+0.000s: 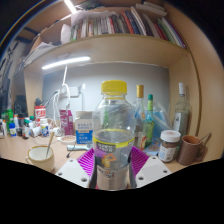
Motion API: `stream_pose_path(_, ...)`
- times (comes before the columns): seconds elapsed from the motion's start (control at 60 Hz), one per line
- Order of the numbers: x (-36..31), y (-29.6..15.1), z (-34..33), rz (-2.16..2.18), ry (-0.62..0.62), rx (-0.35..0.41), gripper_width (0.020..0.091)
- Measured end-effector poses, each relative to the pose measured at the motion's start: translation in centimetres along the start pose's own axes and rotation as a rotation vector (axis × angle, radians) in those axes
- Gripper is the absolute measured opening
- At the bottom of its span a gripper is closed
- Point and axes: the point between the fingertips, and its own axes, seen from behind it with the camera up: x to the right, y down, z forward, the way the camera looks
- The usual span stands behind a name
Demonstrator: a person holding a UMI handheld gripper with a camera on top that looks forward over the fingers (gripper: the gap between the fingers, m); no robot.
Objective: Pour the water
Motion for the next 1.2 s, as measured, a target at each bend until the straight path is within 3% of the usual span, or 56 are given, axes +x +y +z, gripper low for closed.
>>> stream_pose_path(0.15,0.0,0.0,0.1,0.012,-0.009,-0.001,0.0471)
stream_pose_path(0.383,-0.1,0.2,-0.4,0.011,-0.01,-0.027,0.0601)
stream_pose_path(0.483,0.5,1.0,-1.1,-0.024,0.017,-0.072,0.0795)
stream_pose_path(0.517,0.8,0.9,-1.5,-0.044,0.03,-0.069,0.0826)
stream_pose_path(0.767,0.1,-0.6,-7.6,-0.093,0.044,-0.045,0.0838)
stream_pose_path(1.0,-3.2,-1.8,-18.4,0.024,0.007,-0.03,0.0843)
stream_pose_path(1.2,-5.3,0.0,-27.9,0.077,0.022,-0.043,0.0831)
